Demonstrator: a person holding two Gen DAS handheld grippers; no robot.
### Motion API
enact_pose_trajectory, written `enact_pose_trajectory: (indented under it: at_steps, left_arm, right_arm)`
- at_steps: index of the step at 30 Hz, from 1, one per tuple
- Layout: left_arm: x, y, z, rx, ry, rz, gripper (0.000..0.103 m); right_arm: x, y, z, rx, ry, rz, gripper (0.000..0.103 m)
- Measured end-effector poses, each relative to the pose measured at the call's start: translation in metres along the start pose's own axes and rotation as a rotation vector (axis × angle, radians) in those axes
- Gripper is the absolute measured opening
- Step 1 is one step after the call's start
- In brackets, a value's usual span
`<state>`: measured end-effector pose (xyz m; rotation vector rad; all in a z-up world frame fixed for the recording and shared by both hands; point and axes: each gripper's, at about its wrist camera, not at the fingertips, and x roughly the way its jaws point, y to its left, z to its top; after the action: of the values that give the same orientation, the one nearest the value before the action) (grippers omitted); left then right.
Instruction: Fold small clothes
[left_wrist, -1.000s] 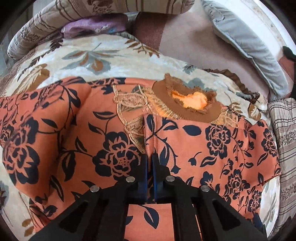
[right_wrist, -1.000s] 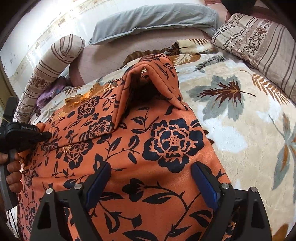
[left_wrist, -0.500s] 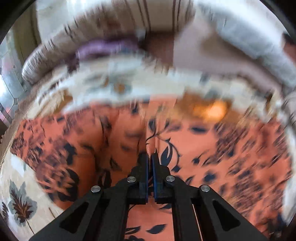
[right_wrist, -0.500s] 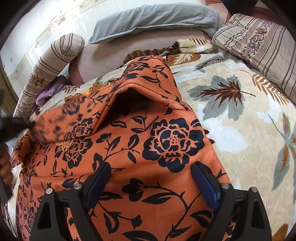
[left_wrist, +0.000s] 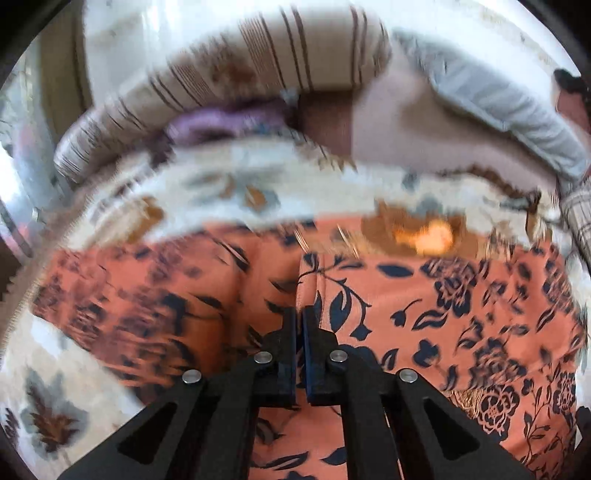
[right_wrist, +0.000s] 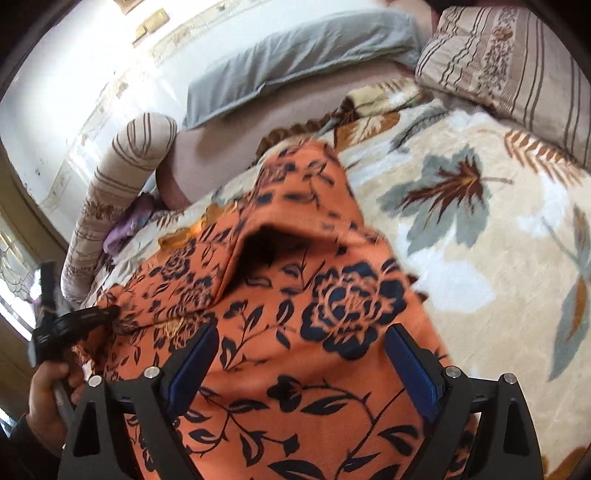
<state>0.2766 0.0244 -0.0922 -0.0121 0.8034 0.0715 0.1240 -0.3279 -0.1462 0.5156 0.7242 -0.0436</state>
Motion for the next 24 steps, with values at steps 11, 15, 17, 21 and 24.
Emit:
enact_pose_trajectory:
  at_steps: [11,15,17,21,24]
  left_arm:
    - [0.036,0.012,-0.029,0.039,0.149,0.013,0.006]
    - [0.035,0.013,-0.024,0.024,0.18,-0.002,0.006]
    - [0.029,0.017,-0.021,0.022,0.198,-0.049,0.008]
    - [-0.021,0.056,-0.009,-0.06,0.107,-0.196,0.059]
    - [-0.056,0.119,-0.007,-0.207,-0.001,-0.231,0.078]
  right_arm:
    - [0.009,0.019,0.095,0.104,0.043,0.29,0.094]
    - [0.089,0.005,0.12,0.227,0.203,0.342,0.1]
    - [0.131,-0.019,0.104,0.322,0.34,0.233,0.099]
    - [0.084,0.012,0.106,0.142,0.195,0.205,0.099]
    - [0.045,0.044,0.084,-0.004,0.139,0.224,0.099]
